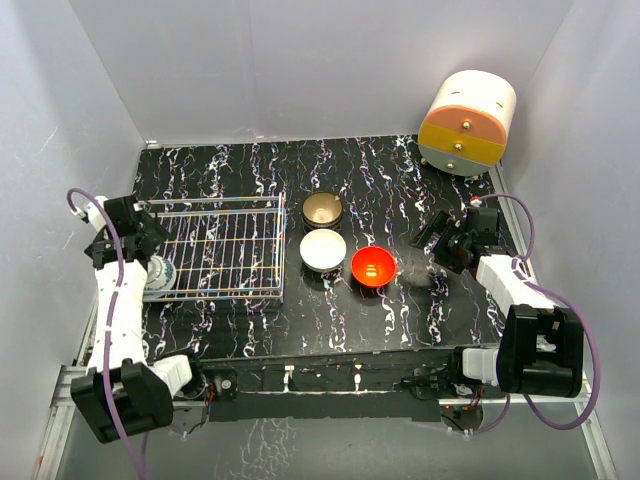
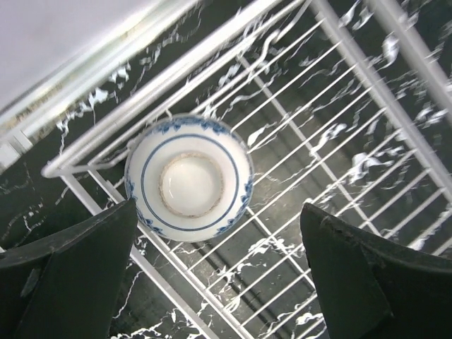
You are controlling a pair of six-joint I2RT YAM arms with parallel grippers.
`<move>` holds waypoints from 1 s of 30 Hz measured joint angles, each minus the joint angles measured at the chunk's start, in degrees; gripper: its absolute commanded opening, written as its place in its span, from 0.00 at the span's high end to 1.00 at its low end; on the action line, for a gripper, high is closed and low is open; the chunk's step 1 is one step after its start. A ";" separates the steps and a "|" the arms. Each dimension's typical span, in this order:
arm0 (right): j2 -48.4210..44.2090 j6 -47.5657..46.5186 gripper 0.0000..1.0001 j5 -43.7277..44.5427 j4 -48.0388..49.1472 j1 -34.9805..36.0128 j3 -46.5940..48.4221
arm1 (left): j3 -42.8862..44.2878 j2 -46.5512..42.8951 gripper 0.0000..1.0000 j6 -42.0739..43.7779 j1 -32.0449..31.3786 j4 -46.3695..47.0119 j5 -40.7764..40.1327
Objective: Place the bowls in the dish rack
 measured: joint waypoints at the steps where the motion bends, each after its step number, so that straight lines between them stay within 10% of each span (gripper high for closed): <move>1: 0.00 0.00 0.03 0.00 0.00 0.00 0.00 | 1.29 -1.07 0.03 0.63 0.00 -0.70 0.04; 20: 0.00 0.46 0.02 0.72 -0.26 0.00 0.04 | 10.29 -14.25 0.03 7.06 -4.76 13.64 38.93; 30: -0.70 1.27 0.02 1.55 -1.03 0.00 0.11 | 20.70 6.80 0.03 13.68 -38.32 14.67 23.58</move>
